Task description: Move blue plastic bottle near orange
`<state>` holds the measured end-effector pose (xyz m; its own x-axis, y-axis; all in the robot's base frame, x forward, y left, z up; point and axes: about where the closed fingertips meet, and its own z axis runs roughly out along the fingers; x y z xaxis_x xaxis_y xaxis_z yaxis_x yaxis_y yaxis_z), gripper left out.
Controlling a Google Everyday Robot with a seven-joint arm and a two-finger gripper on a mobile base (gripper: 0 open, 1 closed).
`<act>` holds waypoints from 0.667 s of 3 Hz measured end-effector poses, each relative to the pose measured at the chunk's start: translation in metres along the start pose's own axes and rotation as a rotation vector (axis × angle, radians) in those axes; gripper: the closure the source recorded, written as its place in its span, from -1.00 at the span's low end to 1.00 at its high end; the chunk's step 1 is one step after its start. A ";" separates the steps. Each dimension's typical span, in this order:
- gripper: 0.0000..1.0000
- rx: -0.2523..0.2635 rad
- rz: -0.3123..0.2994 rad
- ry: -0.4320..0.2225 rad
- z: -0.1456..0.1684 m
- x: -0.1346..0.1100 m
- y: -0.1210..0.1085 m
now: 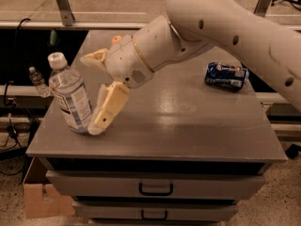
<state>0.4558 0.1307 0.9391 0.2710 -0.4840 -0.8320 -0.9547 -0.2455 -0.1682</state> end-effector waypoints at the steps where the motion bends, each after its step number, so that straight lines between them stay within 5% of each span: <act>1: -1.00 0.021 0.039 -0.075 0.012 0.002 -0.013; 2: -1.00 0.034 0.094 -0.146 0.027 0.005 -0.022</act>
Offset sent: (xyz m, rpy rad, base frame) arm 0.0321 0.0380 -0.0254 0.2174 0.1698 -0.0976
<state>0.4748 0.1570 0.9244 0.1621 -0.3757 -0.9125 -0.9792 -0.1756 -0.1017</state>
